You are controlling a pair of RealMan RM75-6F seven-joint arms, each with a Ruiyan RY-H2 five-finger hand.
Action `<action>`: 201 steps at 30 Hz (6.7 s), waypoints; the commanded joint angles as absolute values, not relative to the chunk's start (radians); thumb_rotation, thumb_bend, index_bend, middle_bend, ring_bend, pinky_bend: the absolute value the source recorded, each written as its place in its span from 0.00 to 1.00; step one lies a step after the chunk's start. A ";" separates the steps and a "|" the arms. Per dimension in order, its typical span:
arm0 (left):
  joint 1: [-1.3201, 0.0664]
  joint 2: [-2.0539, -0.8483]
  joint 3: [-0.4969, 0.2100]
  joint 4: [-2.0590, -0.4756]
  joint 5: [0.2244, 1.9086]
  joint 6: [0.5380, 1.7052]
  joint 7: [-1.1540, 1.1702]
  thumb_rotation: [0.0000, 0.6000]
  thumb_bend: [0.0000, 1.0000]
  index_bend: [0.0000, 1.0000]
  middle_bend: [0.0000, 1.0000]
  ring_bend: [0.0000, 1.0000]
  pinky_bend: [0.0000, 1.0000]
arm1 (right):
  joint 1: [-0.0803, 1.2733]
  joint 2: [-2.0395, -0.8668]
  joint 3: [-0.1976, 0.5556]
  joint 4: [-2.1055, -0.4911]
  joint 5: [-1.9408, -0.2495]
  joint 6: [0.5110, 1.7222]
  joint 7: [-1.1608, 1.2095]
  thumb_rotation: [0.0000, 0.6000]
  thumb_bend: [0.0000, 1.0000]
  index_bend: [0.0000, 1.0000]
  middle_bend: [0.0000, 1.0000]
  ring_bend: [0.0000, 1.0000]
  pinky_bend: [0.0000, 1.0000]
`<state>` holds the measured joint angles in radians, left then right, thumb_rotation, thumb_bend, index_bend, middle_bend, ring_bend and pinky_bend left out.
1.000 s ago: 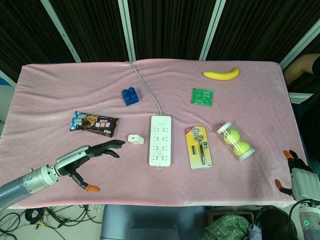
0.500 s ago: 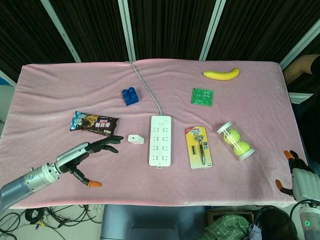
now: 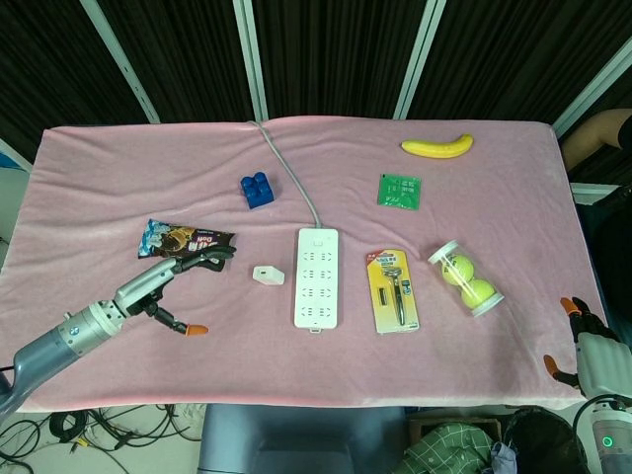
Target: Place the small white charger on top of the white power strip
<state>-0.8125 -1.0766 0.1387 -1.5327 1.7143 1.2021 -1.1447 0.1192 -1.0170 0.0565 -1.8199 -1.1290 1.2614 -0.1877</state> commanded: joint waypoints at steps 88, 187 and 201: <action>-0.922 -1.715 -0.181 -1.156 1.084 0.768 0.096 1.00 0.23 0.46 0.52 0.30 0.26 | 0.134 -0.994 0.051 -1.825 -1.106 1.223 -0.180 1.00 0.23 0.03 0.04 0.14 0.25; -1.589 -1.601 0.055 -1.218 0.339 0.511 0.478 1.00 0.51 0.67 0.66 0.37 0.30 | 0.135 -0.994 0.049 -1.824 -1.104 1.226 -0.172 1.00 0.24 0.01 0.04 0.15 0.28; -1.584 -1.653 0.066 -1.175 0.360 0.519 0.481 1.00 0.51 0.68 0.66 0.38 0.31 | 0.134 -0.992 0.049 -1.825 -1.107 1.223 -0.163 1.00 0.24 0.01 0.04 0.15 0.28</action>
